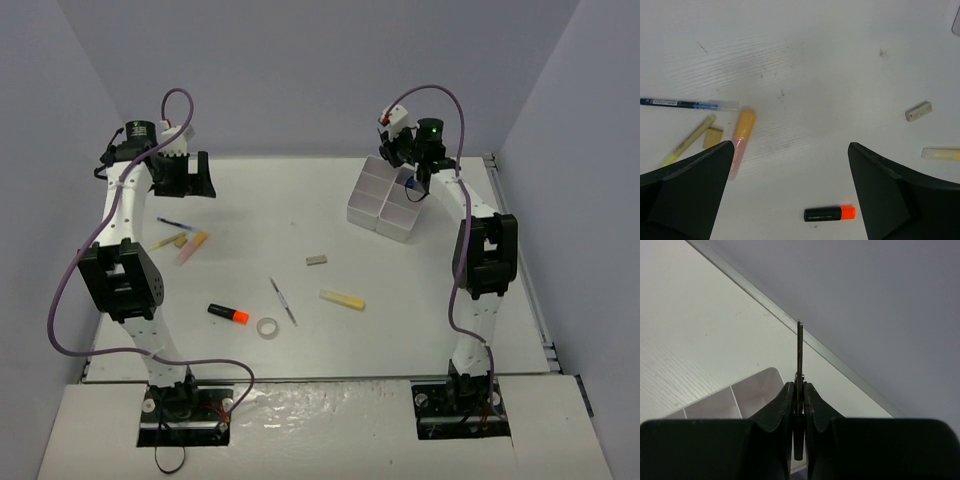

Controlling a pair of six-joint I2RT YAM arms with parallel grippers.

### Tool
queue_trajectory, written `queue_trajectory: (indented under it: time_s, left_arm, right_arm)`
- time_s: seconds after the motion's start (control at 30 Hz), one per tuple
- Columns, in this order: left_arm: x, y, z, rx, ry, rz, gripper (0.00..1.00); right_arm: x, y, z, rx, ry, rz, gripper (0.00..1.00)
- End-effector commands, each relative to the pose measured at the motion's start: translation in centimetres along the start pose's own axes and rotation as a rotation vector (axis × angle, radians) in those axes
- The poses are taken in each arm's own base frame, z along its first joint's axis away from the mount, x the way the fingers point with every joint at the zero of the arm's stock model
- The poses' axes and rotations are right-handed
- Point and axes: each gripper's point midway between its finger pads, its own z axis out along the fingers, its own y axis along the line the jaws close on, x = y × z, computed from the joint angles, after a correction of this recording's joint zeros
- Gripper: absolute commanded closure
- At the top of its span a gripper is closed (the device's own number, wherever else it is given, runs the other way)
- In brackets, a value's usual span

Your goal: Sort the stationery into containers

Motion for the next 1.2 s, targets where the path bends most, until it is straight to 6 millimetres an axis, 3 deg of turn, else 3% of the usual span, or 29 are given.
queue_trajectory:
  time_s: [0.0, 0.2, 0.37, 0.5, 0.63, 0.67, 0.73, 0.77, 0.87, 1.0, 1.1, 1.17]
  left_arm:
    - [-1.4, -0.6, -0.8, -0.002, -0.055, 0.027, 0.03]
    - [-0.8, -0.3, -0.7, -0.014, -0.039, 0.035, 0.03]
    - [-0.6, -0.2, -0.7, -0.020, -0.030, 0.038, 0.03]
    - [-0.5, -0.1, -1.1, -0.036, -0.031, 0.055, 0.03]
    - [-0.4, 0.0, -1.3, -0.046, -0.028, 0.062, 0.03]
    - [-0.3, 0.0, -1.3, -0.045, -0.026, 0.062, 0.03]
    - [-0.2, 0.1, -1.2, -0.045, -0.022, 0.060, 0.03]
    - [-0.2, 0.1, -1.2, -0.045, -0.022, 0.060, 0.03]
    - [0.0, 0.0, -1.4, -0.044, -0.018, 0.062, 0.03]
    - [0.2, -0.2, -1.7, -0.040, -0.007, 0.077, 0.03]
    - [0.3, -0.4, -2.4, -0.044, -0.012, 0.098, 0.03]
    - [0.4, -0.4, -2.6, -0.047, -0.013, 0.103, 0.03]
  right_arm:
    - [-3.9, -0.3, 0.6, -0.037, -0.128, -0.055, 1.00]
    - [-3.4, 0.6, 0.6, -0.043, -0.160, -0.028, 1.00]
    - [-1.3, 0.8, 1.2, -0.042, -0.113, -0.010, 1.00]
    - [-1.5, 0.6, 0.8, -0.020, -0.120, -0.013, 0.99]
    - [-2.1, 0.6, 0.4, -0.018, -0.122, -0.010, 0.66]
    - [-2.2, 0.6, 0.3, -0.018, -0.122, -0.009, 0.64]
    - [-2.7, 0.6, -0.1, -0.017, -0.127, 0.000, 0.42]
    - [-2.7, 0.6, -0.1, -0.017, -0.126, 0.000, 0.42]
    - [-3.9, 0.5, -0.9, -0.012, -0.136, 0.006, 0.34]
    - [-8.0, 0.2, -3.3, 0.009, -0.195, 0.030, 0.32]
    - [-12.3, 0.9, -5.8, 0.030, -0.254, 0.070, 0.26]
    - [-13.6, 3.0, -6.3, 0.013, -0.252, 0.089, 0.25]
